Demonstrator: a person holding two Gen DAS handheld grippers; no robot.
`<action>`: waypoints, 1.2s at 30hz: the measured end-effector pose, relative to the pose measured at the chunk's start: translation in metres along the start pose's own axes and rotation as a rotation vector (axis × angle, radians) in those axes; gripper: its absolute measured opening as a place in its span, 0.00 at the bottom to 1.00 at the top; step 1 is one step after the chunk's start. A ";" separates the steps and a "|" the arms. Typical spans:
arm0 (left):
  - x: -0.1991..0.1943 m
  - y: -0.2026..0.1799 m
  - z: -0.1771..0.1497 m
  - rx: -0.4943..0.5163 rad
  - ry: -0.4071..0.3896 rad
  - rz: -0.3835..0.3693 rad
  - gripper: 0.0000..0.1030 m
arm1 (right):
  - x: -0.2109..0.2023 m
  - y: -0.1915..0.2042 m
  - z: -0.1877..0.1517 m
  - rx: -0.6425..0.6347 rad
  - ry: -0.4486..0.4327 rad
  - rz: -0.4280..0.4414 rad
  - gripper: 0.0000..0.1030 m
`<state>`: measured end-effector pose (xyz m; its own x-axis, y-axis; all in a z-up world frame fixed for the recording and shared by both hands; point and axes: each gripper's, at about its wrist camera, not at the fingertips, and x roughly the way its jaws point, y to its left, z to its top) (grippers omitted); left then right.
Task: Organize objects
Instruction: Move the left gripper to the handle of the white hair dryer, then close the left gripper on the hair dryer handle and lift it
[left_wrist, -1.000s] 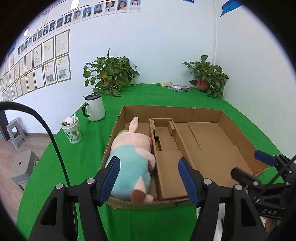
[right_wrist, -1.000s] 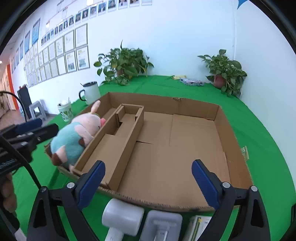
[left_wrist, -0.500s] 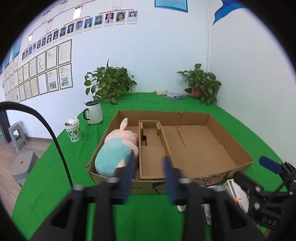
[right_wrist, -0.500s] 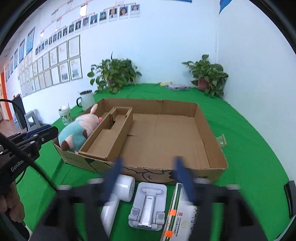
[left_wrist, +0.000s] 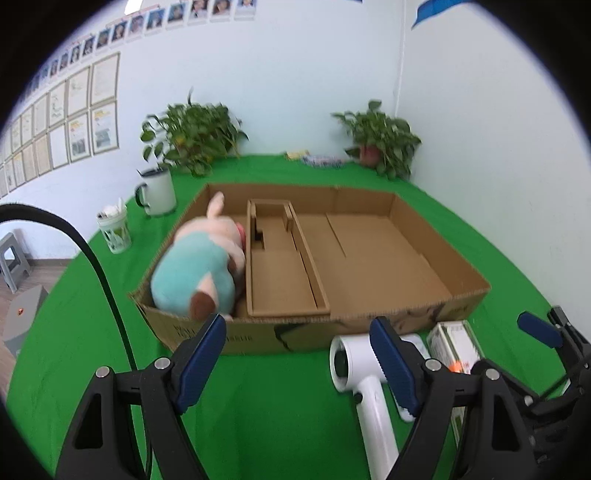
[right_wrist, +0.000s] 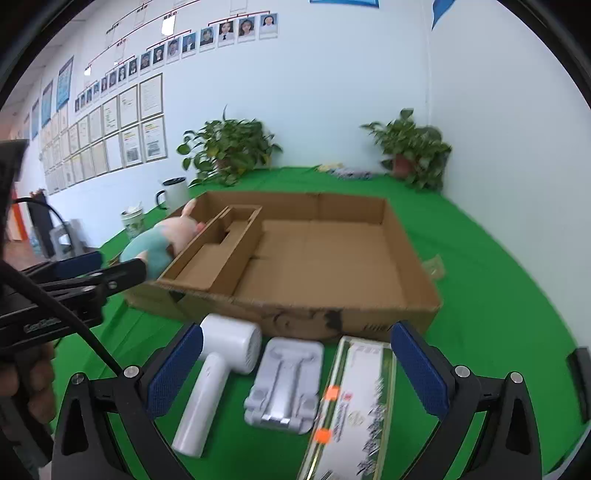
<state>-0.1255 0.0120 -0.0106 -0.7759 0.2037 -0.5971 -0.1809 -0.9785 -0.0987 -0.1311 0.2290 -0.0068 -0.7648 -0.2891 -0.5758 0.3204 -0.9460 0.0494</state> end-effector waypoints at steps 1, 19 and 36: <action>0.004 0.001 -0.003 0.002 0.021 -0.016 0.78 | 0.002 0.000 -0.008 0.012 0.020 0.032 0.99; 0.070 -0.005 -0.045 -0.163 0.393 -0.485 0.65 | 0.044 0.067 -0.081 -0.118 0.242 0.170 0.56; 0.059 -0.021 -0.083 -0.196 0.526 -0.541 0.34 | 0.021 0.081 -0.103 -0.116 0.297 0.224 0.30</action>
<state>-0.1167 0.0423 -0.1099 -0.2122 0.6607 -0.7200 -0.3045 -0.7448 -0.5938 -0.0636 0.1610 -0.0991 -0.4786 -0.4156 -0.7734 0.5352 -0.8364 0.1183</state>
